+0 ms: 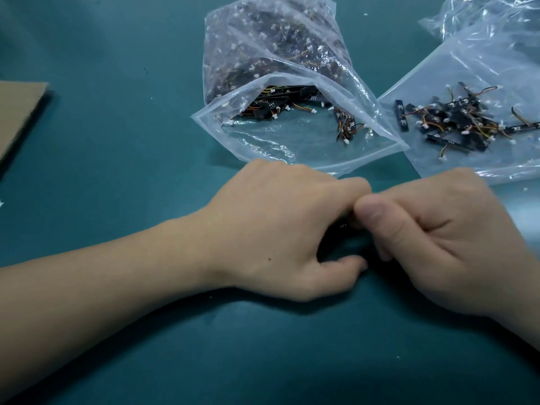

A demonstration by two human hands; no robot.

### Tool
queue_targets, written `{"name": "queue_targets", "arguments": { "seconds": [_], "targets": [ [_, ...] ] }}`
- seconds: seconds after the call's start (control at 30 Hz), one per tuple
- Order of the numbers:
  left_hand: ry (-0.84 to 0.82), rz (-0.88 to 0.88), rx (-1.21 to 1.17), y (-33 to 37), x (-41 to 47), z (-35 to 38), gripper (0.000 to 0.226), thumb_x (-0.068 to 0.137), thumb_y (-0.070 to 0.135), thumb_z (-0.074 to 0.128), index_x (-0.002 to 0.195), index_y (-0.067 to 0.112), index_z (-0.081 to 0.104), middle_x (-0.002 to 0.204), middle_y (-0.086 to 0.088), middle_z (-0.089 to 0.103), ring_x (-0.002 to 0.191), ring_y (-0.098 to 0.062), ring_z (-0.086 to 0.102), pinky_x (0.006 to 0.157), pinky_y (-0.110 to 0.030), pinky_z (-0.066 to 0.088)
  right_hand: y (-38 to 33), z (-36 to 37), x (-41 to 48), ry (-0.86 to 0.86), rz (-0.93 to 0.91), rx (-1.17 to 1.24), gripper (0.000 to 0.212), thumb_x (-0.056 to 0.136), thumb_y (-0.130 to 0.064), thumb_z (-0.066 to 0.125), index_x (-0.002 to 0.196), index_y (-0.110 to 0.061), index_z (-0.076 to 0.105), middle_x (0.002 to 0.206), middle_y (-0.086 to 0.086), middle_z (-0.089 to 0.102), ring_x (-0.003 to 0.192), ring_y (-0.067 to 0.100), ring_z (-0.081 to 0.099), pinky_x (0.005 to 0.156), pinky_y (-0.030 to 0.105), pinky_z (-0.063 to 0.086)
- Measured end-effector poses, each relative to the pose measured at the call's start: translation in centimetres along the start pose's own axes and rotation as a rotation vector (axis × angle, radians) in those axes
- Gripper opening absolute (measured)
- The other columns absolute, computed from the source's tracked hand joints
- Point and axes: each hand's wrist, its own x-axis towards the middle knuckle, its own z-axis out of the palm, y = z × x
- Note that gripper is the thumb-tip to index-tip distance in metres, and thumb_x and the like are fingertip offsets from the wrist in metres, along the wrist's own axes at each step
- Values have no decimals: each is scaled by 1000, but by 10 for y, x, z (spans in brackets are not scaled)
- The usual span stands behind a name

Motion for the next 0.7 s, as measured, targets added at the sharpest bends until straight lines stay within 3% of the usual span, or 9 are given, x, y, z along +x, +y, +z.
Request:
{"name": "queue_targets", "arguments": {
  "seconds": [0.07, 0.17, 0.33, 0.4, 0.43, 0.5, 0.57, 0.63, 0.7],
  "targets": [
    [-13, 19, -34, -2, 0, -1, 25, 83, 54, 56, 97, 34, 61, 84, 17, 63, 78, -12, 61, 61, -35, 49, 2, -2, -1, 59, 53, 84, 52, 105, -30, 45, 55, -22, 51, 47, -9, 44, 46, 4, 46, 49, 13, 30],
    [11, 38, -95, -4, 2, 1, 15, 88, 40, 58, 100, 34, 66, 95, 17, 63, 87, -11, 62, 64, -37, 51, 4, -2, -3, 95, 114, 105, 52, 106, -33, 44, 58, -19, 56, 57, -5, 50, 47, 5, 47, 50, 13, 30],
    [124, -24, -92, -9, 1, 8, 22, 89, 27, 63, 110, 34, 64, 93, 22, 53, 85, -7, 59, 65, -37, 54, 5, 0, -1, 154, 151, 203, 37, 106, -30, 45, 74, -24, 63, 63, -23, 56, 56, 2, 53, 57, 10, 32],
    [172, -24, -115, -3, 6, 5, 22, 92, 22, 59, 112, 26, 65, 90, 17, 59, 71, 3, 50, 67, -27, 52, 8, 0, -1, 187, 190, 253, 32, 106, -34, 47, 81, -24, 65, 64, -12, 56, 54, 9, 50, 55, 16, 33],
    [191, -41, -200, 0, 7, 4, 21, 94, 19, 54, 113, 15, 65, 87, 9, 60, 61, 3, 43, 65, -13, 45, 8, 0, -1, 198, 205, 265, 29, 105, -37, 48, 85, -24, 65, 65, -6, 56, 53, 13, 48, 54, 21, 34],
    [204, -144, -453, 6, 11, 4, 23, 99, 14, 48, 111, -2, 60, 81, -3, 58, 55, 0, 38, 69, -8, 47, 8, 0, -1, 202, 227, 277, 19, 101, -41, 53, 94, -26, 63, 70, -2, 57, 52, 19, 46, 51, 31, 37],
    [314, -218, -571, 1, 12, 5, 24, 97, 19, 55, 116, 6, 63, 88, 6, 63, 61, 5, 51, 67, -16, 52, 6, 1, 0, 181, 254, 293, 15, 96, -44, 60, 98, -29, 61, 76, -7, 61, 51, 20, 47, 49, 28, 39],
    [353, -206, -587, -10, 10, 7, 19, 97, 12, 59, 116, 15, 61, 90, 10, 61, 54, -5, 48, 58, -12, 40, 5, 1, 1, 154, 272, 246, 17, 94, -46, 64, 98, -30, 61, 77, -8, 62, 52, 16, 49, 51, 17, 37],
    [338, -188, -585, -17, 9, 5, 19, 98, 11, 61, 113, 22, 59, 89, 13, 59, 51, -11, 43, 58, -15, 36, 5, 1, 2, 137, 276, 172, 18, 95, -48, 61, 94, -30, 62, 74, -7, 62, 53, 15, 51, 51, 15, 35]
  ]
}}
